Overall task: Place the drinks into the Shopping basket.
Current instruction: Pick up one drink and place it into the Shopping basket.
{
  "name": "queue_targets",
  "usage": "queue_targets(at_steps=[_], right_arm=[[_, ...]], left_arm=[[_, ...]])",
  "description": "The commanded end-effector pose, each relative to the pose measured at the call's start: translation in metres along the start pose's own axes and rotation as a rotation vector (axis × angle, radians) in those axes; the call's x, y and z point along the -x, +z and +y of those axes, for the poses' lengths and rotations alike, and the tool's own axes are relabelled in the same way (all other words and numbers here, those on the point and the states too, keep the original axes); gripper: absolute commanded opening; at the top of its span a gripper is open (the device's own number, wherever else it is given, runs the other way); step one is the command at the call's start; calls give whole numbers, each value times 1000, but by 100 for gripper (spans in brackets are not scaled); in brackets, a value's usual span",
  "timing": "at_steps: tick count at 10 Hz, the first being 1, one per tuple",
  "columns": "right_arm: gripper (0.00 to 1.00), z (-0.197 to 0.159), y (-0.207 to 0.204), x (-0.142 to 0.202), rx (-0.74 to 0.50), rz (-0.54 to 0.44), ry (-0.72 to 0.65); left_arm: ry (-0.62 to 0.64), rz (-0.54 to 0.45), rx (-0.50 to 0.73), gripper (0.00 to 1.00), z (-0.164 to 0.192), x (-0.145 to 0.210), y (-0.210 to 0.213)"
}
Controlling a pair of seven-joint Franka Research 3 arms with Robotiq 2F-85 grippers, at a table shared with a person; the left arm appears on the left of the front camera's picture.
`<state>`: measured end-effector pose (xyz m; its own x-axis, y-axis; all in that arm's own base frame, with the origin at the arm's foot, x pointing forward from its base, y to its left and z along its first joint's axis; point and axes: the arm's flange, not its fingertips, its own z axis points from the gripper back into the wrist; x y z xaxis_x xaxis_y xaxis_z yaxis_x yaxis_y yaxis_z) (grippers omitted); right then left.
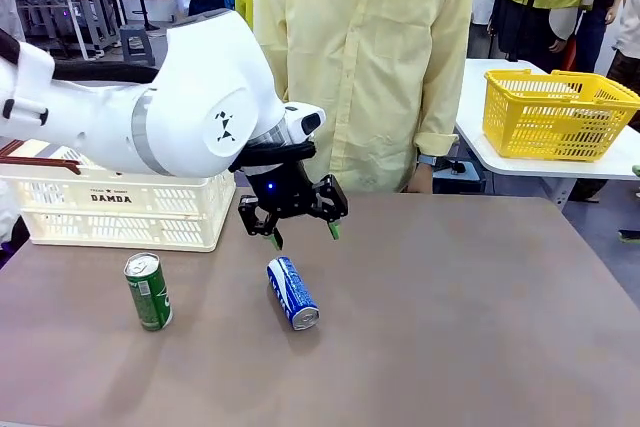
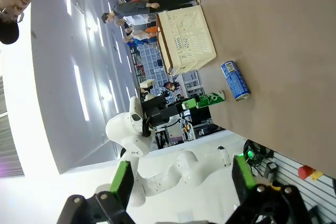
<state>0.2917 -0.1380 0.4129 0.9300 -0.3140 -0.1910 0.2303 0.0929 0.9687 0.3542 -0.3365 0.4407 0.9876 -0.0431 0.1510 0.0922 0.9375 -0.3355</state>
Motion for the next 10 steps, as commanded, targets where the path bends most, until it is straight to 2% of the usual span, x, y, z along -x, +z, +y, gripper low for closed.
queue_targets(at_steps=[1,3,4,5,6,8,10], right_arm=[[100,0,2,1,-4,9,27],[100,0,2,1,-4,9,27],[100,0,2,1,-4,9,27],[100,0,2,1,-4,9,27],[100,0,2,1,-4,9,27],[100,0,2,1,-4,9,27],[100,0,2,1,-4,9,27]], left_arm=[[20,-21,-9,100,2,3,1],[1,-2,4,100,0,0,1],[-85,23,-40,100,13,3,-24],[-64,79,-159,100,18,4,-52],[-50,91,-220,100,17,5,-73],[-46,130,-283,100,14,-2,-94],[-29,123,-290,100,10,-11,-102]])
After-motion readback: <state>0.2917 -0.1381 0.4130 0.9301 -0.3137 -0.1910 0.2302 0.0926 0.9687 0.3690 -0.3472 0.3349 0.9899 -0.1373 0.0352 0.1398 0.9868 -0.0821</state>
